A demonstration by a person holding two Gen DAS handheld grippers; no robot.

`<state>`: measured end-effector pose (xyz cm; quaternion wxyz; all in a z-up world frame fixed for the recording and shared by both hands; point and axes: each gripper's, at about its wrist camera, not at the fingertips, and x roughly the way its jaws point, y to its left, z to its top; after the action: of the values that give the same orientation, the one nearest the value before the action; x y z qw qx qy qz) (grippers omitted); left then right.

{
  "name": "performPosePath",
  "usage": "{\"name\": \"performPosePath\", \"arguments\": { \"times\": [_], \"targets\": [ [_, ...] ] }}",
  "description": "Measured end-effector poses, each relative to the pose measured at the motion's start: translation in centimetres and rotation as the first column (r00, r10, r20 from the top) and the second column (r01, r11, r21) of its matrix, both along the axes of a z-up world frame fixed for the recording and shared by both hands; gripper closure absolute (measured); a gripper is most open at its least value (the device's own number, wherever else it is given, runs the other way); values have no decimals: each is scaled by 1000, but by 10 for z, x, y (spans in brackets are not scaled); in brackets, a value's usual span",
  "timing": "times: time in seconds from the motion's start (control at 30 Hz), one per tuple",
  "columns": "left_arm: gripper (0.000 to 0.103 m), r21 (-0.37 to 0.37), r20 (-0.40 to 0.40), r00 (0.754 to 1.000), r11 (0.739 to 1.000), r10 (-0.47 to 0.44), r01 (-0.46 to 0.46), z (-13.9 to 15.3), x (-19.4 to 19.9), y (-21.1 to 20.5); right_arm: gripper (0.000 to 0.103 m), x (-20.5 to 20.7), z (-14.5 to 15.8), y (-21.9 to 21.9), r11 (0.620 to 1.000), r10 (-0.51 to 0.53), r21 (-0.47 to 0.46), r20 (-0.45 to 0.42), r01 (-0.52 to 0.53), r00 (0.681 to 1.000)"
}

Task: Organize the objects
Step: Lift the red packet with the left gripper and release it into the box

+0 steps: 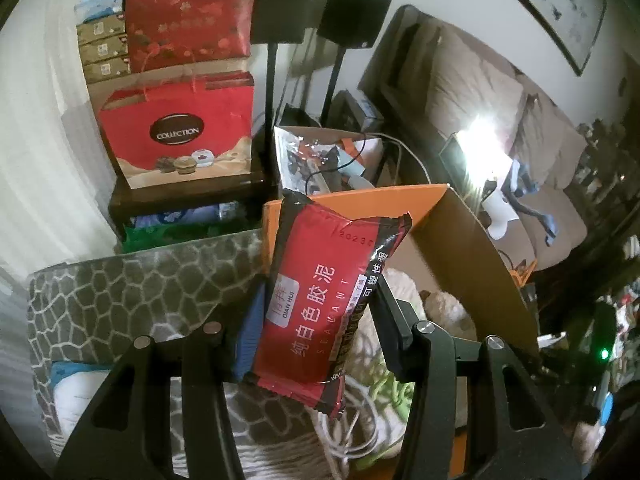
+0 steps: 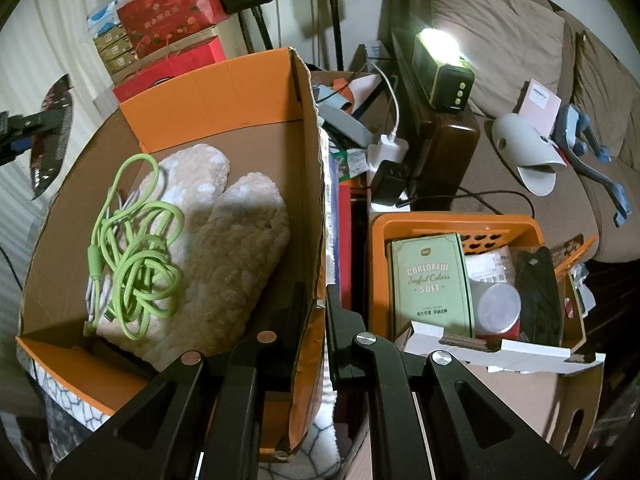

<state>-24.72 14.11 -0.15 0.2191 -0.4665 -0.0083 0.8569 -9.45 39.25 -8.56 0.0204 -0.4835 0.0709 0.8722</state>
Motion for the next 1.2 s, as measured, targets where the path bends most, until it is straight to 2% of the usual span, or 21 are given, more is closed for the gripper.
{"name": "performPosePath", "arguments": {
  "times": [0.47, 0.67, 0.9, 1.13, 1.2],
  "targets": [
    [55, 24, 17, 1000, 999, 22, -23, -7, -17, 38, 95, 0, 0, 0, 1000, 0, 2, 1, 0, 1000],
    [55, -22, 18, 1000, 999, 24, -23, -17, -25, 55, 95, 0, 0, 0, 1000, 0, -1, 0, 0, 1000],
    [46, -60, 34, 999, 998, 17, -15, -30, -28, 62, 95, 0, 1, -3, 1000, 2, -4, 1, -2, 1000],
    [34, -49, 19, 1000, 999, 20, -19, -18, -24, 51, 95, 0, 1, -3, 1000, 2, -5, 2, -2, 1000],
    [34, -39, 7, 1000, 999, 21, -20, -12, -21, 45, 95, -1, 1, -3, 1000, 1, -7, 3, -1, 1000]
  ]
}}
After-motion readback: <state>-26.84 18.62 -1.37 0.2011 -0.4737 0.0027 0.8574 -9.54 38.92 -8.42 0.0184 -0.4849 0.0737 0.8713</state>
